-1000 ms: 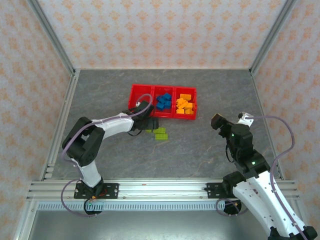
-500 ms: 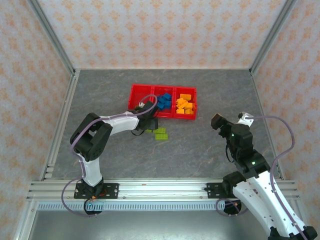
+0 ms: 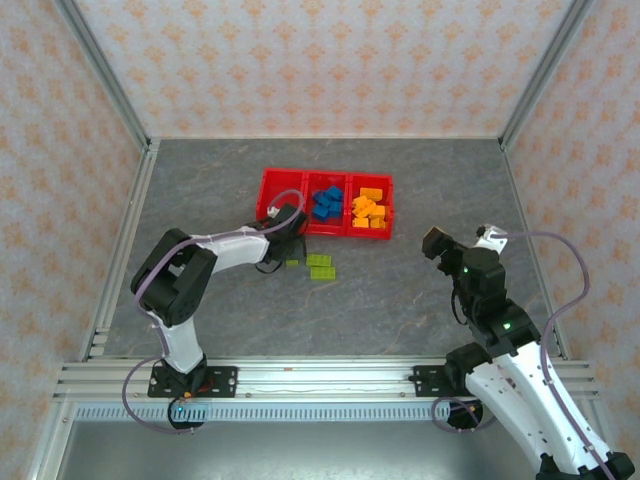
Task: Sort the legos into containers by color
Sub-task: Pick up the lego from the center of the table, then place the lego in the container.
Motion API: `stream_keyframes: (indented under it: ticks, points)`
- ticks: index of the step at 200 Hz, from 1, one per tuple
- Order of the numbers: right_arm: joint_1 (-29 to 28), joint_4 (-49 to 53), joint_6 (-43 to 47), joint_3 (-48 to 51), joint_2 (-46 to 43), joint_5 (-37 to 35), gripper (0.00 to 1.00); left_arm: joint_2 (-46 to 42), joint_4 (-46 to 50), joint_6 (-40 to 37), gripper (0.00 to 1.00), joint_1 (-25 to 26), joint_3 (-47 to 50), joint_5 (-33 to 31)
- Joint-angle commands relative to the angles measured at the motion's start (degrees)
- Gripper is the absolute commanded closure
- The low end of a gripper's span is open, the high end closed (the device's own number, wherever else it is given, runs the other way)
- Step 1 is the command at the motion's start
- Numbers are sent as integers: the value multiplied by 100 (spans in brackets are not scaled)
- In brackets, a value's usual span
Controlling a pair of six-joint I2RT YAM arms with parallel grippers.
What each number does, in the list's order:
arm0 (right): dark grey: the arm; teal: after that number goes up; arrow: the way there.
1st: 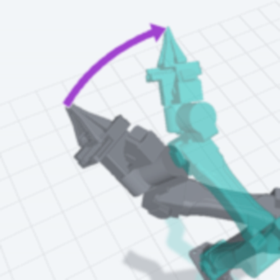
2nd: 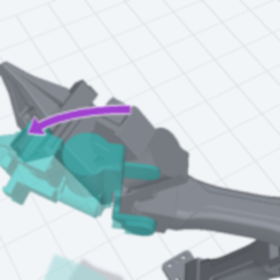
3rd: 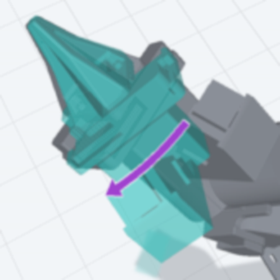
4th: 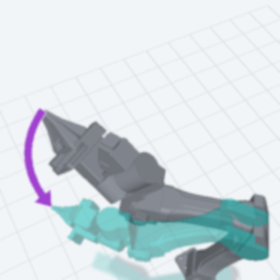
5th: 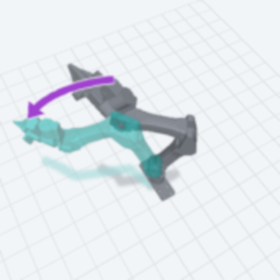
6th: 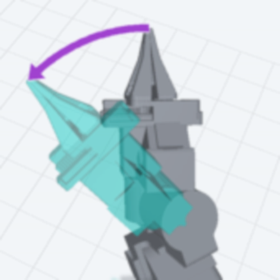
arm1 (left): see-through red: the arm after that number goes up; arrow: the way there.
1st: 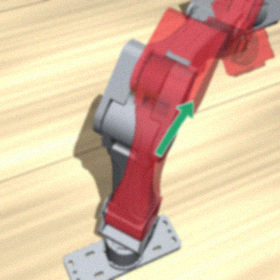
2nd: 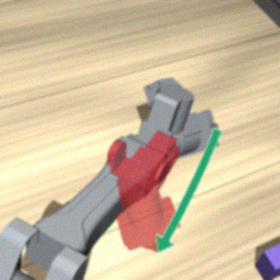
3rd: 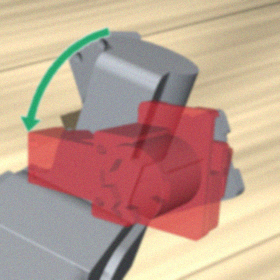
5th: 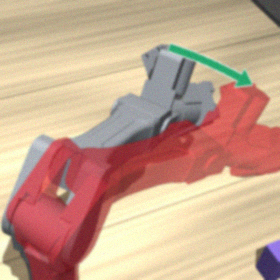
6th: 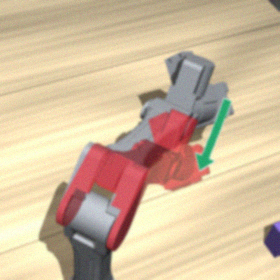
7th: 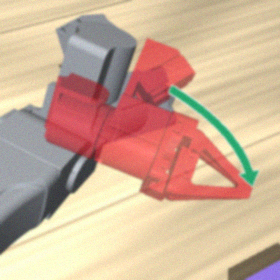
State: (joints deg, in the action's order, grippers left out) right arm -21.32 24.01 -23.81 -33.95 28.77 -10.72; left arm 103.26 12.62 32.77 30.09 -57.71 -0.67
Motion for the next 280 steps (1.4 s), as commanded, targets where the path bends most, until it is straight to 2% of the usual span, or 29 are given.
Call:
stream_keyframes:
  ticks: [1,15,44,78,130,165,197,237,280]
  points:
    - [5,-89,35,82,-3,-136,0,-136,168,245,51,-152,314,-162]
    - [1,-97,34,78,-3,-115,0,-307,18,260,61,-152,441,-171]
    - [2,-55,34,56,5,-102,0,-895,-211,396,69,-155,749,-249]
    - [5,-76,24,73,5,-114,0,-1537,44,423,75,-149,716,-387]
    - [5,-72,31,69,97,-114,0,-2346,599,41,74,-159,131,-926]
    - [5,-39,17,48,98,-123,0,-1892,900,-597,74,-396,-726,-1146]
    - [-1,-28,6,47,75,-150,0,-1064,1005,-992,74,-785,-1557,-883]
    - [0,-41,20,55,67,-148,0,-81,1044,-1215,73,-981,-2361,-585]
    - [5,-72,51,64,148,-97,0,490,766,-1282,71,-1040,-2669,-452]
